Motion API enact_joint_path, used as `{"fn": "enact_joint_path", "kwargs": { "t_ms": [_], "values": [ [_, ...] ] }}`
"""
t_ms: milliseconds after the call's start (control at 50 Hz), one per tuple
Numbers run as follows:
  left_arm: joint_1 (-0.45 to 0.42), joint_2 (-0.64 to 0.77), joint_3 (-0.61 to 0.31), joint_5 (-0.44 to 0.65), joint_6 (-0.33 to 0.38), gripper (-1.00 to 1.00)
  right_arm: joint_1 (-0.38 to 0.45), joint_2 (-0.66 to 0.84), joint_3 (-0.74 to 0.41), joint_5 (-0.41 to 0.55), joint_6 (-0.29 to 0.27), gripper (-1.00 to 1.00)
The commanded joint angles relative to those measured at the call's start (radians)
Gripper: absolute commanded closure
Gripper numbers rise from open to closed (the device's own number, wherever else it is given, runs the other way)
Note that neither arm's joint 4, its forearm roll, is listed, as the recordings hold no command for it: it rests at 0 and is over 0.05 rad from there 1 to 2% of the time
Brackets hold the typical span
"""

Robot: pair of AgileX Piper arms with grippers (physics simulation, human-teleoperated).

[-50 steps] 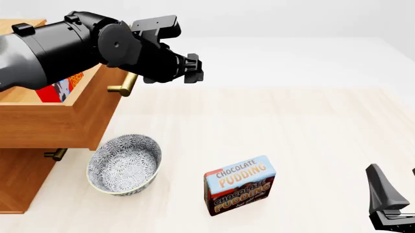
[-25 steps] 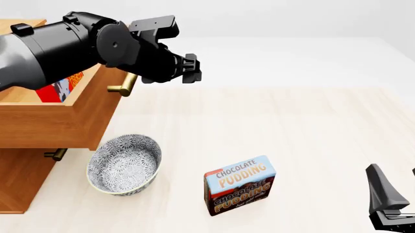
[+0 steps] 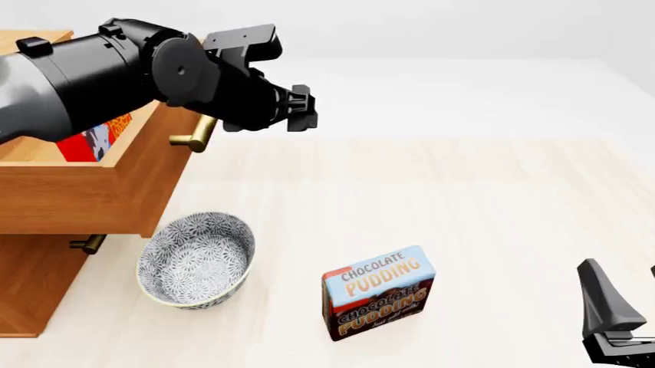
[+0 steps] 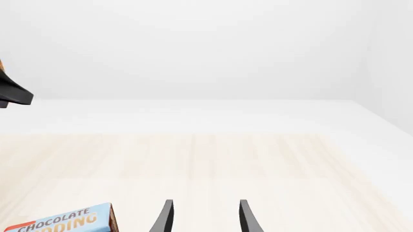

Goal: Put the butter at the back in the top drawer of the cabinet and close it.

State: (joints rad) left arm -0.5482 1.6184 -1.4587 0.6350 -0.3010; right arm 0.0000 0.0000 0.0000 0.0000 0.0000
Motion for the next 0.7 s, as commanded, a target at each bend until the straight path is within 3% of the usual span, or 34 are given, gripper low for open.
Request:
{"fn": "enact_joint_path", "kwargs": {
  "t_ms": [20, 420, 440, 700],
  "values": [
    [0.000, 0.000, 0.000, 0.000, 0.000, -1.00, 0.000, 0.000, 0.000, 0.000, 0.000, -1.00],
    [0.000, 0.000, 0.000, 0.000, 0.000, -1.00, 0.000, 0.000, 0.000, 0.000, 0.000, -1.00],
    [0.378, -0.196, 0.271, -0.025, 0.135, -1.00, 0.000, 0.000, 0.000, 0.000, 0.000, -1.00],
    [0.488, -0.250, 0.332, -0.038, 0.172, -1.00, 0.000, 0.000, 0.000, 0.000, 0.000, -1.00]
  ]
}}
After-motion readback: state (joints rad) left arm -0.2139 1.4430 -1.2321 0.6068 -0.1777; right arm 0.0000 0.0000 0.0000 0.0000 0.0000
